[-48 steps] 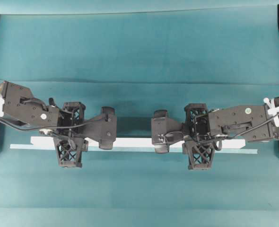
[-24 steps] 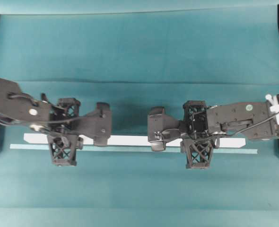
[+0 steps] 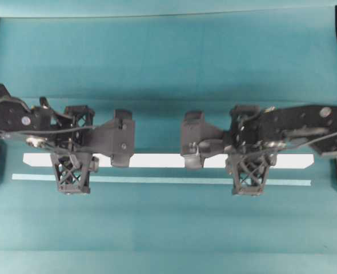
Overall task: Lift a wooden board with both hands.
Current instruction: 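Lift the white board with both grippers and raise it upward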
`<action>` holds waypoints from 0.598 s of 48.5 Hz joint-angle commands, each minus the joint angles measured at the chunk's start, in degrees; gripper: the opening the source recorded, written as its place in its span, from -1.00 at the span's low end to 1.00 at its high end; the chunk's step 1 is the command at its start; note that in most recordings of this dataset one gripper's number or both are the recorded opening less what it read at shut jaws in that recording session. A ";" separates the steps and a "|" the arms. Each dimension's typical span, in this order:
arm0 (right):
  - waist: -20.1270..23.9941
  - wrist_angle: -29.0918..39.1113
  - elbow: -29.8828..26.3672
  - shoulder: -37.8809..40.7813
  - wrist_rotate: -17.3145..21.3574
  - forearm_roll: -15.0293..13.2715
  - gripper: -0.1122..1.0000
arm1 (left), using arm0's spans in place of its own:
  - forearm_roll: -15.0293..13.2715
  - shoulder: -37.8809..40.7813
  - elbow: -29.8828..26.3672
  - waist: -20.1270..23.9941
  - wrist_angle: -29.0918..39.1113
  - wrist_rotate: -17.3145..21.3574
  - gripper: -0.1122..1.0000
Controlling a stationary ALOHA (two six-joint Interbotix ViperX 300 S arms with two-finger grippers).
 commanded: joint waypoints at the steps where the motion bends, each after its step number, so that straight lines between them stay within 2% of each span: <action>1: -0.18 1.49 -2.11 -0.79 0.09 -0.09 -0.41 | 0.00 -1.49 -2.72 0.00 1.23 -0.09 -0.48; 29: -0.18 11.87 -10.55 -0.79 0.35 0.00 -0.41 | 0.18 -4.13 -11.34 0.18 13.71 -0.53 -0.48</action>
